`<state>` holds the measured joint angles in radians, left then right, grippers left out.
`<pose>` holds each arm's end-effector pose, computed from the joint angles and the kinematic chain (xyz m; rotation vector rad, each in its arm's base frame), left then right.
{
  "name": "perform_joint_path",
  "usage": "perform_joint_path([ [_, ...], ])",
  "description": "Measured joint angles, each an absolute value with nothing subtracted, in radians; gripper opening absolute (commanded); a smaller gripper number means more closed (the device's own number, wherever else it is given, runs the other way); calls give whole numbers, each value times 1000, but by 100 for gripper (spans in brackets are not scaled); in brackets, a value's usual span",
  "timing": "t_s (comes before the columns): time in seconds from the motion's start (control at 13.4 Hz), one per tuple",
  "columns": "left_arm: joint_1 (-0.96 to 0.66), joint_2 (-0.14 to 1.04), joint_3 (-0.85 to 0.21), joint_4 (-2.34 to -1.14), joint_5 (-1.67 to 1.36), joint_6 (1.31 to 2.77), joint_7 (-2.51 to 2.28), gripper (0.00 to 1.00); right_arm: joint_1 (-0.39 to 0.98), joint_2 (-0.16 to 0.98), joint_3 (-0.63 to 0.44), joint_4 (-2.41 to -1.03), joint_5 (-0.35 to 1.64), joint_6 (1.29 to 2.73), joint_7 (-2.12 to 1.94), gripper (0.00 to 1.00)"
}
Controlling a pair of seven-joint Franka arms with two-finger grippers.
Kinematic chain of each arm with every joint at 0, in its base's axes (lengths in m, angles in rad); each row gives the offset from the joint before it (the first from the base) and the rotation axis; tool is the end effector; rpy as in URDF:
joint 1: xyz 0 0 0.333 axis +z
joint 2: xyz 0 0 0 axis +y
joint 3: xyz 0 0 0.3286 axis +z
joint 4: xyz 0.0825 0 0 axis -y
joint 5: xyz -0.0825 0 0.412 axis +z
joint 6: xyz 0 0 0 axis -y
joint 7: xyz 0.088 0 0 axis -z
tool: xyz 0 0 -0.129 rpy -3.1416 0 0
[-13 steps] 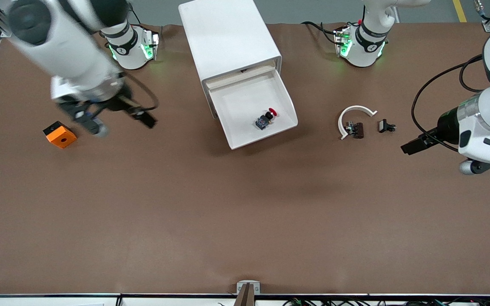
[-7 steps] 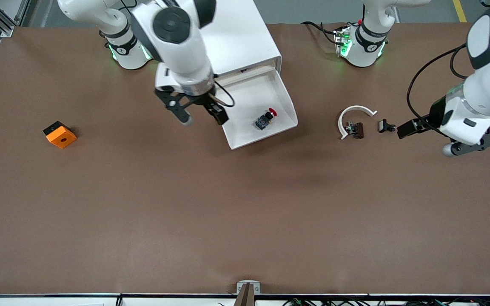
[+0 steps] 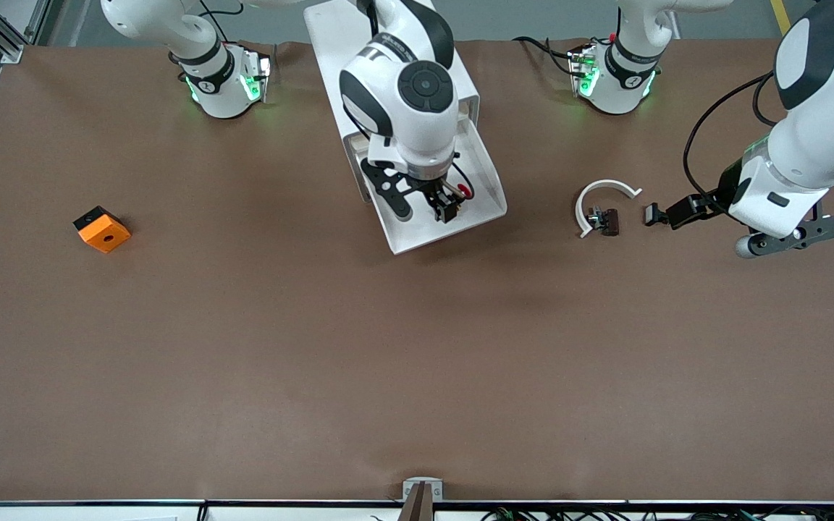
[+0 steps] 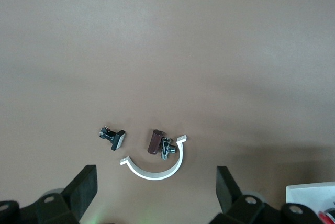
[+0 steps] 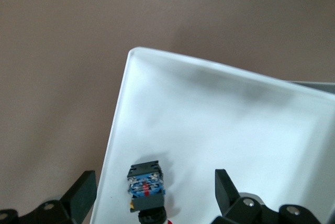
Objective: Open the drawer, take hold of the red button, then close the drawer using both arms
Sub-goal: 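Lower the right gripper into the drawer and grasp the red button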
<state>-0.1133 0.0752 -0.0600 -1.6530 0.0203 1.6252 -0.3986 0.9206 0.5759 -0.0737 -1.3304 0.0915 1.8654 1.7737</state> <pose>0.5926 -0.1002 0.5341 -3.0749 -0.3444 0.1460 0.4801 0.5725 0.3744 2.7739 -1.4161 -0.0860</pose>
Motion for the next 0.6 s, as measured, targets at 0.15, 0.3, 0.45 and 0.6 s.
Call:
perform_joint_path([
  [0.15,-112,71,-60,-1654,20,1625,-399,100,932,602,-74,-1316,88,1879,1767,100],
  [0.3,-112,65,-60,-1657,20,1625,-399,100,947,616,-74,-1314,80,1884,1731,100],
  [0.45,-112,60,-60,-1659,20,1625,-399,100,961,630,-74,-1313,78,1907,1707,100],
  [0.6,-112,59,-60,-1663,20,1625,-399,100,968,649,-74,-1313,76,1925,1688,100],
])
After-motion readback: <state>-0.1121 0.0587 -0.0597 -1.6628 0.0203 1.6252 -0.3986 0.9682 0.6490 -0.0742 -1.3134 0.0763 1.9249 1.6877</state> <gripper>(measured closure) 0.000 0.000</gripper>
